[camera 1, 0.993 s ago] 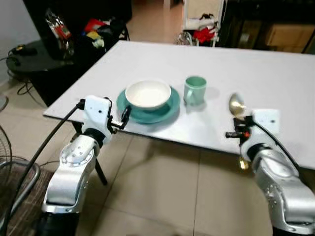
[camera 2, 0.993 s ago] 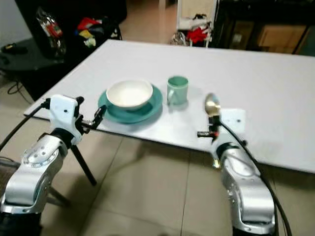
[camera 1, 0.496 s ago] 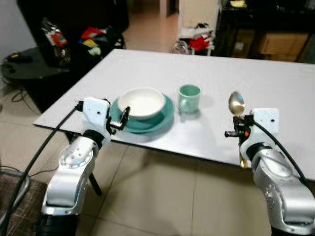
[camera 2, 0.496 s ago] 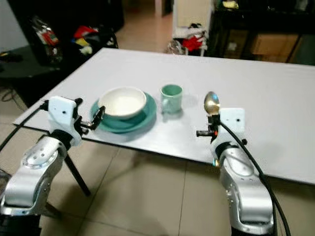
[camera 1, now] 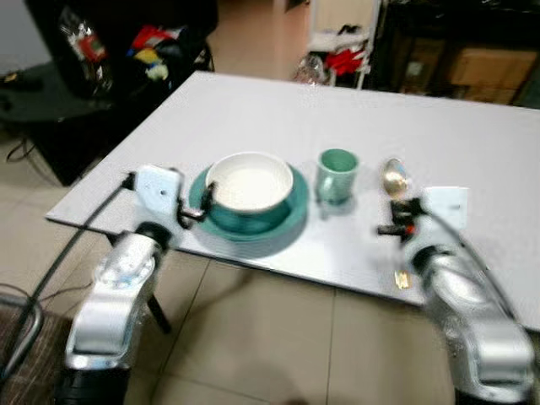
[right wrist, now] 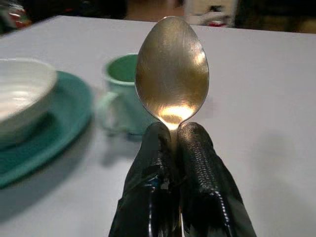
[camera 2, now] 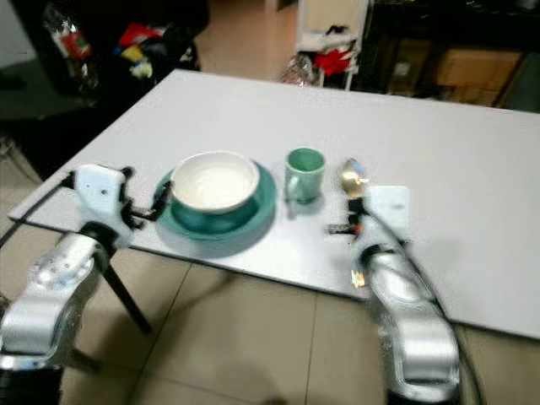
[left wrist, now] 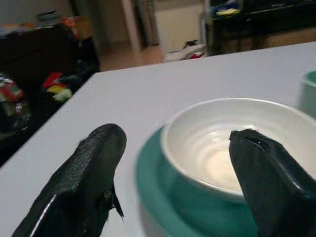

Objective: Setting the table

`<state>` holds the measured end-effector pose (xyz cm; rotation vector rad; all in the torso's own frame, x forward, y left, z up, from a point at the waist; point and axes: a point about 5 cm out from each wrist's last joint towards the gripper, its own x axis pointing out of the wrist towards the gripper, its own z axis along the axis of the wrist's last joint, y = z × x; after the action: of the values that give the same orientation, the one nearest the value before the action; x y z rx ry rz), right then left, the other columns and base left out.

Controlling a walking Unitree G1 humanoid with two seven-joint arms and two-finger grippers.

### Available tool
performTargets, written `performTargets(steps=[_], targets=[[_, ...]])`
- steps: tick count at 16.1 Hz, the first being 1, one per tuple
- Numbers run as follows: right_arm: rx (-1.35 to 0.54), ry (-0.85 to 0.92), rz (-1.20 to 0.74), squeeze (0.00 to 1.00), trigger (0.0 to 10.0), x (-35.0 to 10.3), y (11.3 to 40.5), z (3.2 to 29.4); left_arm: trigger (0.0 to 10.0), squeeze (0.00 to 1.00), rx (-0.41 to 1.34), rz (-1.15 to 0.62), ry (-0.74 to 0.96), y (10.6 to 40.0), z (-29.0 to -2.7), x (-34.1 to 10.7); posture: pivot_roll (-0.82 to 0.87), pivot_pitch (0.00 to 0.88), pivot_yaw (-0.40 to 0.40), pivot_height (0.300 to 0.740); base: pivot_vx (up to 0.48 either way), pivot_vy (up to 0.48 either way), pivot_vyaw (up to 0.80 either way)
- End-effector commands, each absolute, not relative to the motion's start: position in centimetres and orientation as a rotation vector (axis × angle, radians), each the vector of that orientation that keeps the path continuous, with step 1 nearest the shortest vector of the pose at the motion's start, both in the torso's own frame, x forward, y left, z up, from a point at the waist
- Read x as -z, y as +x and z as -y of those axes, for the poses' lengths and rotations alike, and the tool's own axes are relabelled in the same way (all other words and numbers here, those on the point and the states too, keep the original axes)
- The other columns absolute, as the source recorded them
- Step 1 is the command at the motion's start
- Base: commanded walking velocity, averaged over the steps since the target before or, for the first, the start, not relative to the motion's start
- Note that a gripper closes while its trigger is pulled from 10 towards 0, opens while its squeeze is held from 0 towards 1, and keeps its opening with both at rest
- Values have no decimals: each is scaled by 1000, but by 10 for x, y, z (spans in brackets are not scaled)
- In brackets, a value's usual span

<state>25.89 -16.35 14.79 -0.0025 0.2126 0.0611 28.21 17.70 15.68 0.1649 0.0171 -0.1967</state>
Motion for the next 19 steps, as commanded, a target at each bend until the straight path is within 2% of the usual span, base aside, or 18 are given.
performTargets(steps=[1,3,6,19], targets=[[-32,-13,-194,0,10000,-152,259,171,10000,0,213,0,167,284,-173,-160,73,0,42,740,289,0,0],[-29,-6,-195,0,10000,-152,259,171,10000,0,217,2,169,284,-173,-161,73,0,43,740,294,0,0],[-39,-5,-189,0,10000,-153,260,170,10000,0,216,6,170,285,-173,-162,77,0,40,740,296,0,-515],[-37,-10,-179,0,10000,-155,260,171,10000,0,205,21,168,289,-173,-165,66,0,48,740,293,0,0]])
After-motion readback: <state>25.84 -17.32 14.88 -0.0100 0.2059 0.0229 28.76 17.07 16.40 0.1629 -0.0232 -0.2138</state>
